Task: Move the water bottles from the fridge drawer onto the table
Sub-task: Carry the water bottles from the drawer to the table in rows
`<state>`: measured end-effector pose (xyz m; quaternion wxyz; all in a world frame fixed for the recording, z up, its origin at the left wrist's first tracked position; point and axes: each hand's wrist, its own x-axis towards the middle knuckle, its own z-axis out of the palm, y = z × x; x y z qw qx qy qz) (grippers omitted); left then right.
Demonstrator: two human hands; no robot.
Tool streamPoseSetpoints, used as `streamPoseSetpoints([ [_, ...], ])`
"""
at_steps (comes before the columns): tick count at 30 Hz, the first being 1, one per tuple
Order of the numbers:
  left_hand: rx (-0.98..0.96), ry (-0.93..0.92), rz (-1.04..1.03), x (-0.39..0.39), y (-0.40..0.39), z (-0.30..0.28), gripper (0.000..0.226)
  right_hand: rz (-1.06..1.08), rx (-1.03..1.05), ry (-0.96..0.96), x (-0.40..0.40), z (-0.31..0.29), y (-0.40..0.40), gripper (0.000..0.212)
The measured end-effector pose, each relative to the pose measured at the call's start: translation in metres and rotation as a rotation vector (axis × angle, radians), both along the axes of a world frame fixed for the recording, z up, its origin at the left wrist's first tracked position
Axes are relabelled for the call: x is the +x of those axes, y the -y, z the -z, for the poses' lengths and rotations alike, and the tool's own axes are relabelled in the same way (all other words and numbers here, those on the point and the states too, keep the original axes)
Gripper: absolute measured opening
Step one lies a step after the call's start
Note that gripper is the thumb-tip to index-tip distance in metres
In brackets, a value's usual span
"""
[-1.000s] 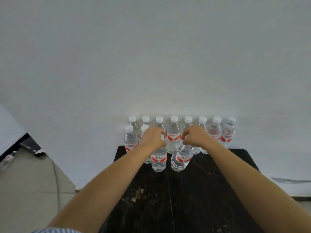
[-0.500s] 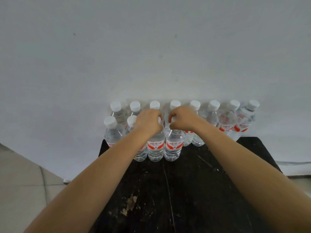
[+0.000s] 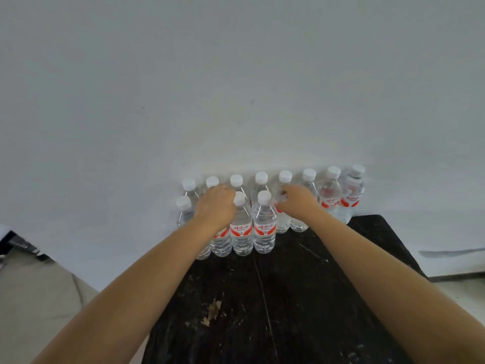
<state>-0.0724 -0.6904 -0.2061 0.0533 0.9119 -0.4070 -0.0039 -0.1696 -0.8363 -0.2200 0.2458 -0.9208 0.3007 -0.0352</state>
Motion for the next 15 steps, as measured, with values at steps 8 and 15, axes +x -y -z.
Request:
streamPoseSetpoints([
  [8,-0.027,0.008,0.219,-0.118,-0.005,-0.054,0.022,0.186,-0.179,0.053,-0.139,-0.079,-0.026,0.021],
  [15,-0.125,0.049,0.673,-0.299,0.051,-0.081,0.026,0.515,-0.343,-0.005,-0.355,-0.115,-0.044,0.032],
])
